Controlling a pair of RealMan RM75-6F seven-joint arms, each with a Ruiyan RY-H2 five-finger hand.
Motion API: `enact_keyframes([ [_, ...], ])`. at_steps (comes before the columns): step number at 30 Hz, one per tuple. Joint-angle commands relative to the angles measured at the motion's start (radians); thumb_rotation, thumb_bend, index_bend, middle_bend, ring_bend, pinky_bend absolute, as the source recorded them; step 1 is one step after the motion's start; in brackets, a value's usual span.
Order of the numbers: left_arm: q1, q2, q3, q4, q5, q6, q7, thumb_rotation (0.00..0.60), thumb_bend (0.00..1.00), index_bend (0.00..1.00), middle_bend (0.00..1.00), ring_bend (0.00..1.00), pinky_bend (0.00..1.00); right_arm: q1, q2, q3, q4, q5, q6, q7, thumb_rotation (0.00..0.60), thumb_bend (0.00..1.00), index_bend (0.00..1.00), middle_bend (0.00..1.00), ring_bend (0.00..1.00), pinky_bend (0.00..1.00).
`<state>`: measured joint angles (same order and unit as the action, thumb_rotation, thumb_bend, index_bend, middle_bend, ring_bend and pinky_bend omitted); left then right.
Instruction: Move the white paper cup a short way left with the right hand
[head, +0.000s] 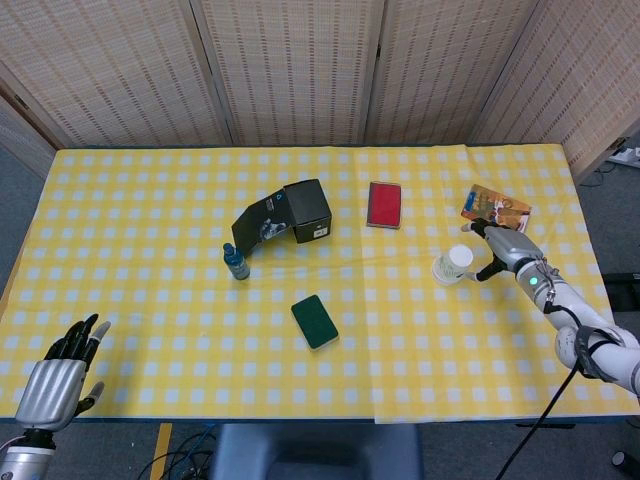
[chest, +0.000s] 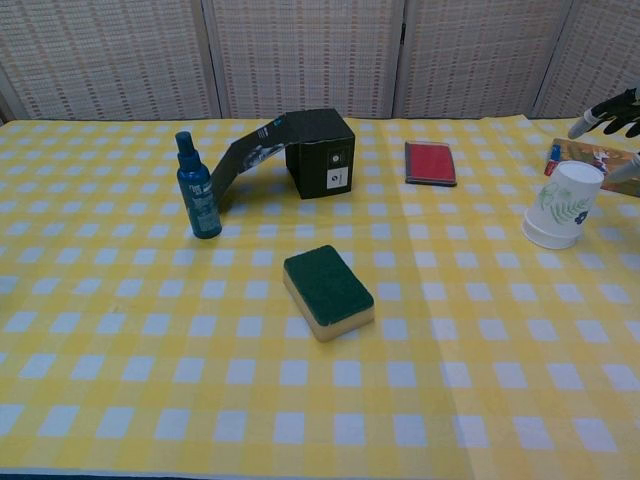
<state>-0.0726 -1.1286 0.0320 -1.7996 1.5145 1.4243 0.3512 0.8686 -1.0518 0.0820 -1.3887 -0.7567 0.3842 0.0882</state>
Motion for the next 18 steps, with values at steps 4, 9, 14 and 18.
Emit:
enact_keyframes([
  [4,0.0,0.002,-0.001,0.001,-0.003,0.001,-0.004,0.6,0.32,0.01,0.0,0.0,0.23,0.009,-0.031,-0.008,0.035,-0.001,-0.009,0.007,0.6,0.24,0.14,0.0,0.0,0.0],
  [9,-0.002,0.004,-0.003,0.004,-0.012,-0.003,-0.011,0.6,0.32,0.01,0.0,0.0,0.23,0.023,-0.065,-0.015,0.075,0.008,-0.016,0.009,0.6,0.24,0.16,0.0,0.0,0.0],
  [14,-0.006,0.005,-0.004,0.008,-0.021,-0.012,-0.016,0.6,0.32,0.01,0.0,0.0,0.23,0.033,-0.096,-0.022,0.113,0.015,-0.021,0.01,0.6,0.24,0.2,0.0,0.0,0.0],
  [18,-0.008,0.006,-0.004,0.011,-0.023,-0.015,-0.02,0.6,0.32,0.01,0.0,0.0,0.23,0.04,-0.116,-0.023,0.137,0.019,-0.021,0.013,0.6,0.24,0.23,0.0,0.0,0.0],
])
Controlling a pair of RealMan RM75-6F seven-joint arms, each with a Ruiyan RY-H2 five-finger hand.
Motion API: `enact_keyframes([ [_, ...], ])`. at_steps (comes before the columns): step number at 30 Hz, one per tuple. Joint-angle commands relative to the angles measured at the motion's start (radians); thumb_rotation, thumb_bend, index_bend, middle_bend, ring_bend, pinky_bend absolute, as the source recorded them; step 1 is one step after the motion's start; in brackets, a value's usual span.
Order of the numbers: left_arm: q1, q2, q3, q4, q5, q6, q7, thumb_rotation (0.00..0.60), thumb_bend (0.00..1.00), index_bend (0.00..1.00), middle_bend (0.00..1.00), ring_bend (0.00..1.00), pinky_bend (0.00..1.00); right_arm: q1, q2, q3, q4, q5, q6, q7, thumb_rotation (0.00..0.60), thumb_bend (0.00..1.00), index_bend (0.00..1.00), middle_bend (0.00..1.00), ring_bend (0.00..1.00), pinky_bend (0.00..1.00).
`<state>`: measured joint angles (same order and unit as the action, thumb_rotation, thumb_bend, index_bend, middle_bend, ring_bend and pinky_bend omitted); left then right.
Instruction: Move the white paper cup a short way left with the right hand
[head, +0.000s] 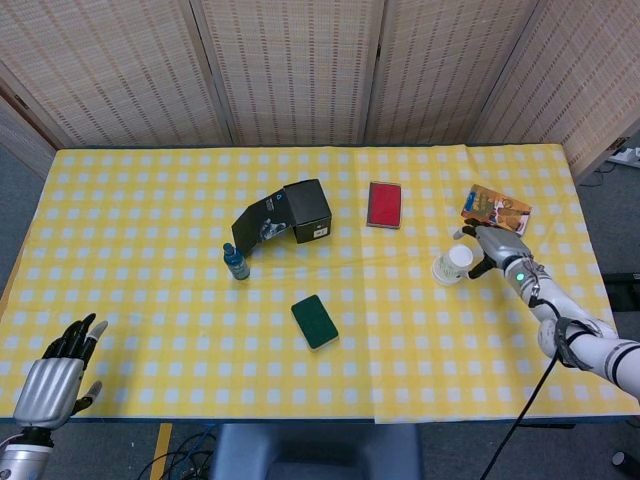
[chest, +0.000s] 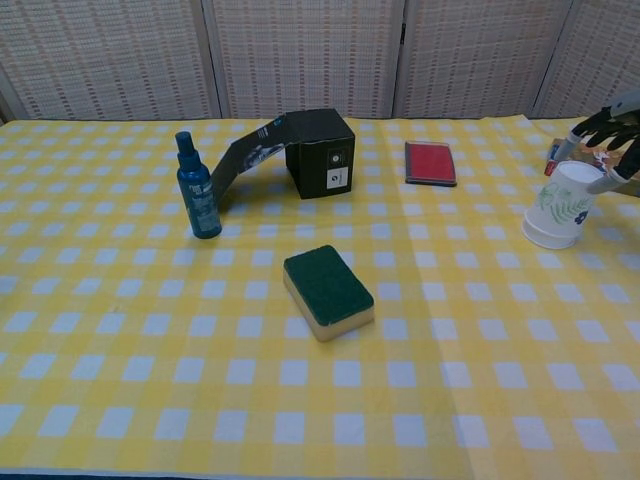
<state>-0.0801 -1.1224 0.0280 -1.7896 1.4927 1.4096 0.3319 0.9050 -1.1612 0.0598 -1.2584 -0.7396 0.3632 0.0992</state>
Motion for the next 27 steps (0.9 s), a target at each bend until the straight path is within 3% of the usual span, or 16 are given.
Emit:
enact_keyframes([
  [1,-0.001,0.0,-0.001,0.002,-0.003,-0.001,-0.002,0.6,0.32,0.01,0.0,0.0,0.23,0.005,-0.011,-0.001,0.013,0.002,0.001,0.001,0.6,0.23,0.24,0.0,0.0,0.0],
  [17,-0.004,0.001,0.002,0.007,-0.007,-0.006,-0.007,0.6,0.32,0.01,0.0,0.0,0.23,0.011,-0.03,-0.003,0.02,0.031,0.062,-0.021,0.6,0.28,0.43,0.02,0.0,0.0],
  [21,-0.005,-0.001,0.003,0.009,-0.005,-0.006,-0.007,0.6,0.32,0.01,0.0,0.0,0.23,0.008,0.007,0.007,-0.029,0.031,0.085,-0.023,0.6,0.29,0.44,0.02,0.0,0.0],
  [27,-0.008,-0.008,0.008,0.008,0.004,-0.009,0.002,0.6,0.32,0.01,0.0,0.0,0.23,0.0,0.128,0.031,-0.188,0.031,0.153,-0.039,0.6,0.29,0.44,0.02,0.0,0.0],
])
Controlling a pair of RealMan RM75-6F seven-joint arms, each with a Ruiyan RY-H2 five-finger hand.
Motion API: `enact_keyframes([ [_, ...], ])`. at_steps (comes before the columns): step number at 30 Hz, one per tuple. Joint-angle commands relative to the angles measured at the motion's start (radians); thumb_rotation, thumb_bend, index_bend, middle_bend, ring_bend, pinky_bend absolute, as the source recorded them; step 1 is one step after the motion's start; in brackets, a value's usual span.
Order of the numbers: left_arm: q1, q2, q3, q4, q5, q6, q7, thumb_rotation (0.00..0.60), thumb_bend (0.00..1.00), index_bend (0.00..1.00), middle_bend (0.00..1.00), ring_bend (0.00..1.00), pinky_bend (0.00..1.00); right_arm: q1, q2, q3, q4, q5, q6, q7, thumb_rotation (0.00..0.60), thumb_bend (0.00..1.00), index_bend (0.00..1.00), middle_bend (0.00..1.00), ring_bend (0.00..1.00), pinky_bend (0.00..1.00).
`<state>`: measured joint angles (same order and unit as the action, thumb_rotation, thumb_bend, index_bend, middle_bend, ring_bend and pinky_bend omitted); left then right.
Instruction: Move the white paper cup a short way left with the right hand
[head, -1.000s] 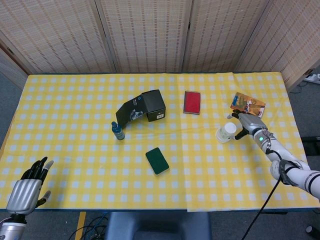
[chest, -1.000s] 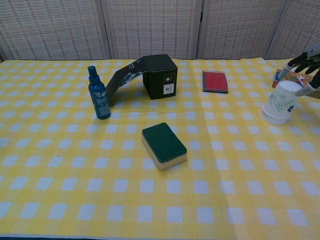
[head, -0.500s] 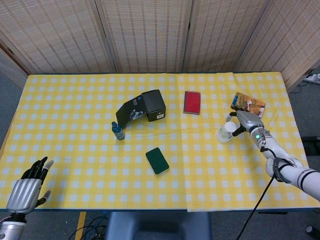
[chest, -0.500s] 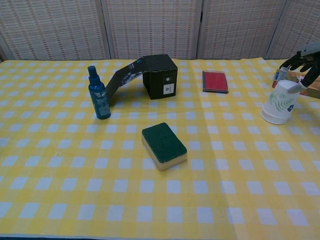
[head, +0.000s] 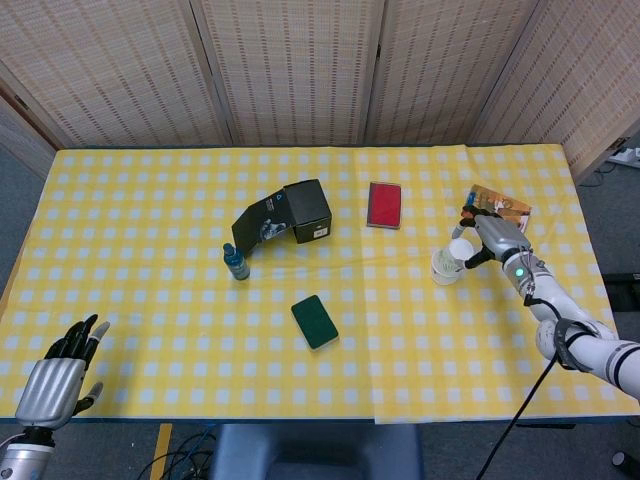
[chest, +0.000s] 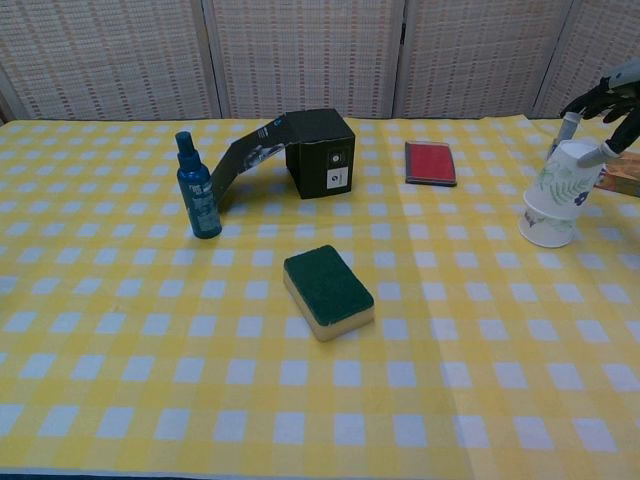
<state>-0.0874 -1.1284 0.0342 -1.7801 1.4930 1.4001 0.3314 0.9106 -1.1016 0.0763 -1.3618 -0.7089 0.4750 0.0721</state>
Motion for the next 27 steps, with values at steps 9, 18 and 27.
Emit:
enact_keyframes([
  [9,0.001,-0.007,0.008,-0.006,0.021,0.009,0.013,0.6,0.32,0.01,0.0,0.0,0.23,-0.01,0.272,0.052,-0.361,0.027,0.162,-0.065,0.6,0.29,0.44,0.02,0.0,0.0],
  [18,0.007,0.002,0.011,-0.015,0.033,0.023,0.001,0.6,0.32,0.01,0.0,0.0,0.23,0.042,0.234,0.045,-0.399,0.108,0.182,-0.154,0.6,0.29,0.44,0.03,0.0,0.0],
  [27,0.022,0.036,0.013,-0.023,0.062,0.061,-0.049,0.6,0.32,0.01,0.0,0.0,0.23,0.113,0.003,-0.018,-0.186,0.212,0.128,-0.233,0.6,0.29,0.44,0.03,0.0,0.0],
])
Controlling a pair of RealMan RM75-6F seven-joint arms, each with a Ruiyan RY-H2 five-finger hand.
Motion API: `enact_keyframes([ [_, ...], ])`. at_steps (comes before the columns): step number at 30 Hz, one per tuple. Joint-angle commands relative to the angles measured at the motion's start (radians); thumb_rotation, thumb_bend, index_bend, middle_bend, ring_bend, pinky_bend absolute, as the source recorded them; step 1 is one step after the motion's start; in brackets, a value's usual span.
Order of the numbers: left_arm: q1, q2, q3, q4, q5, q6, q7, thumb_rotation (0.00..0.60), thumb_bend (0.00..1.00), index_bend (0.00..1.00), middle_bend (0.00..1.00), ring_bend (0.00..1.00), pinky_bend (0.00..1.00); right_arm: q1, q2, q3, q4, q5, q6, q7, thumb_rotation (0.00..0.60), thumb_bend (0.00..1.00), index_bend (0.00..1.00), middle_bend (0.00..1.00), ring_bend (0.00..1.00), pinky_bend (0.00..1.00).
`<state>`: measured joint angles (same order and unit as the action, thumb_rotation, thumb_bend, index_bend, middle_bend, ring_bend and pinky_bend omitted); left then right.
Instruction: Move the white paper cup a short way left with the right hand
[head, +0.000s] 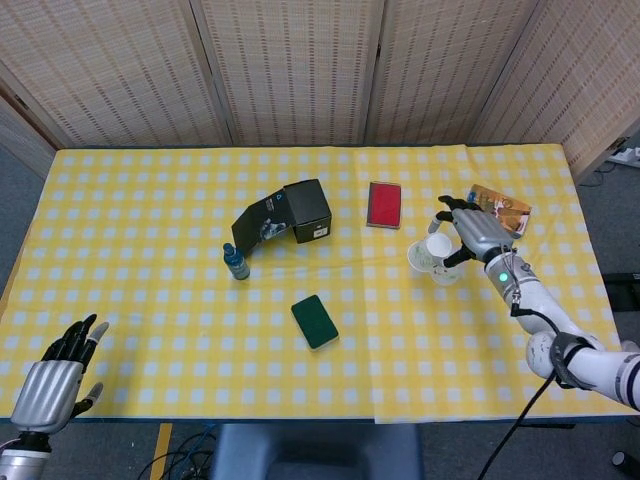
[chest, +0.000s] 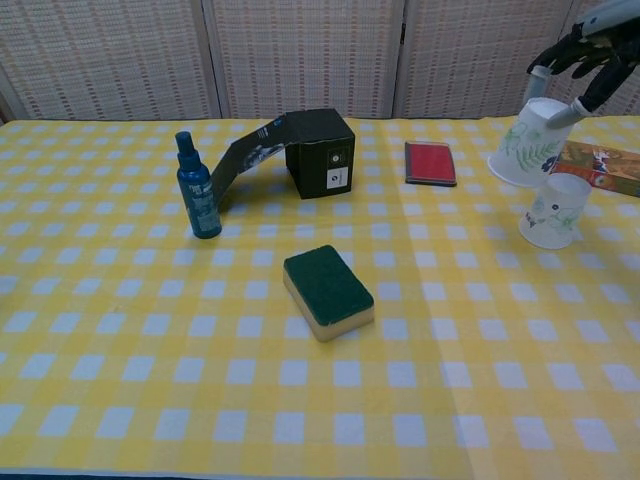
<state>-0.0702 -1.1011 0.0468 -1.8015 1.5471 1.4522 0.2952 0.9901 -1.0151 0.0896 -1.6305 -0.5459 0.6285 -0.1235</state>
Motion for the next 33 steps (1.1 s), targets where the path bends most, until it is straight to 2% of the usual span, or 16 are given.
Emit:
enact_keyframes([
  [1,0.007,0.012,0.001,-0.002,0.01,0.013,-0.019,0.6,0.32,0.01,0.0,0.0,0.23,0.041,-0.104,-0.036,0.103,0.06,-0.031,-0.043,0.6,0.29,0.44,0.03,0.0,0.0],
  [11,0.022,0.033,0.007,-0.007,0.035,0.039,-0.051,0.6,0.32,0.01,0.0,0.0,0.23,0.113,-0.259,-0.068,0.24,0.131,-0.07,-0.099,0.6,0.29,0.44,0.03,0.0,0.0],
  [21,0.03,0.039,0.008,-0.01,0.051,0.054,-0.058,0.6,0.32,0.01,0.0,0.0,0.23,0.141,-0.295,-0.105,0.261,0.19,-0.052,-0.143,0.6,0.29,0.43,0.02,0.0,0.0],
  [22,0.03,0.038,0.008,-0.009,0.053,0.053,-0.058,0.6,0.32,0.01,0.0,0.0,0.23,0.142,-0.29,-0.102,0.256,0.195,-0.059,-0.139,0.6,0.28,0.39,0.01,0.0,0.0],
  [26,0.03,0.037,0.01,-0.006,0.058,0.05,-0.054,0.6,0.32,0.01,0.0,0.0,0.23,0.137,-0.259,-0.087,0.225,0.182,-0.065,-0.12,0.6,0.24,0.09,0.0,0.0,0.0],
  [29,0.032,0.033,0.009,-0.006,0.059,0.051,-0.049,0.6,0.32,0.01,0.0,0.0,0.23,0.127,-0.217,-0.073,0.181,0.158,-0.062,-0.101,0.6,0.21,0.0,0.0,0.0,0.0],
  [33,0.03,0.024,0.01,-0.01,0.062,0.044,-0.032,0.6,0.32,0.01,0.0,0.0,0.23,0.107,-0.148,-0.058,0.112,0.122,-0.053,-0.075,0.6,0.19,0.0,0.0,0.0,0.0],
])
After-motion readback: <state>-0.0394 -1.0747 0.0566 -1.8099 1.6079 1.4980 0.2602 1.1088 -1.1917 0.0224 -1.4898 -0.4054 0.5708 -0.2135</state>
